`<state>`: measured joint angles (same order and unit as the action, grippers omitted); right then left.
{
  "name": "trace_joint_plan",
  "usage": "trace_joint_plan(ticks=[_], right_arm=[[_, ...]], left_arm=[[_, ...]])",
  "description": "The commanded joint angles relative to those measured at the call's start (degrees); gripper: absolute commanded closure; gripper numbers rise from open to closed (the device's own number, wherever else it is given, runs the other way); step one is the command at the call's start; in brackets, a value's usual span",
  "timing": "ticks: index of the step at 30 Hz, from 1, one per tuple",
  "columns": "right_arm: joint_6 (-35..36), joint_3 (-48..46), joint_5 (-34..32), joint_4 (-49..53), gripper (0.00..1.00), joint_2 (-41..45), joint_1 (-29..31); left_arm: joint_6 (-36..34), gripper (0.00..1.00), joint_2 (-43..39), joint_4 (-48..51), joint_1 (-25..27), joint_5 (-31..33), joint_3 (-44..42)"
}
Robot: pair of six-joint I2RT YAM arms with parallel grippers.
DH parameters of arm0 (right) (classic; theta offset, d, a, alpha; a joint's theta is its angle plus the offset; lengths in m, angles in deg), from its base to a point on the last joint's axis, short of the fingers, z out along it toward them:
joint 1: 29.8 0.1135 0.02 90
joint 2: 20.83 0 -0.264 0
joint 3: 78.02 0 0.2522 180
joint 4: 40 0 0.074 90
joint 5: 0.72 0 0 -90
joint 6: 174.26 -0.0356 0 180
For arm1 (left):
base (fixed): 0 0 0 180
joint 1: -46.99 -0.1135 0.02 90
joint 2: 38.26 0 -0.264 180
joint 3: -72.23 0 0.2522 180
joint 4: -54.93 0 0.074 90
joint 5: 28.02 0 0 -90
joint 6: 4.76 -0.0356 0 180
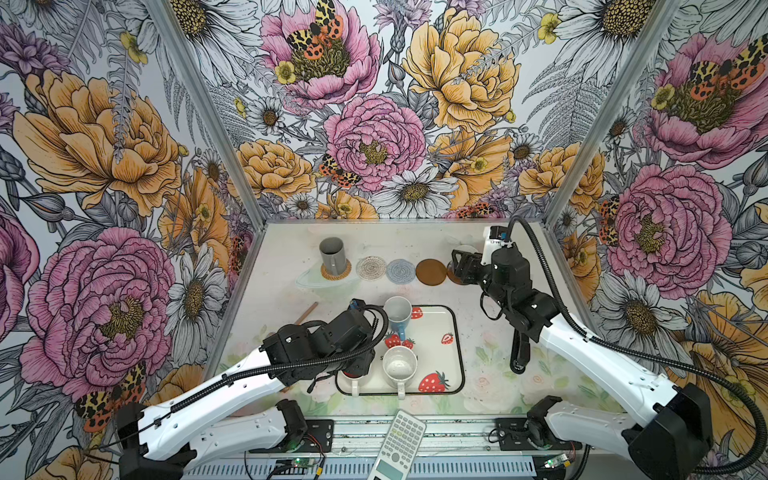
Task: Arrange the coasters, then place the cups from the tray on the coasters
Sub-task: 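Move the left gripper above the red-lined white mug on the tray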
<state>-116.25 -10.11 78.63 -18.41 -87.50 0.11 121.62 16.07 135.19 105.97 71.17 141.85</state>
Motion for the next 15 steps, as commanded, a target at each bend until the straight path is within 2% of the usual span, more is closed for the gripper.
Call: trace_joint_plan(ticks=[1,15], right_arm=[[-0.1,0.2,0.7,-1.2,0.3,-0.9,-0.5],[-0.7,1.0,1.6,-1.2,0.3,-3.1,-0.5]], left_arm=[[2.5,0.42,0.7,3.1,1.2,-1.6,-2.0],[11.5,0.4,1.9,2.9,9.0,-3.4,-8.8]])
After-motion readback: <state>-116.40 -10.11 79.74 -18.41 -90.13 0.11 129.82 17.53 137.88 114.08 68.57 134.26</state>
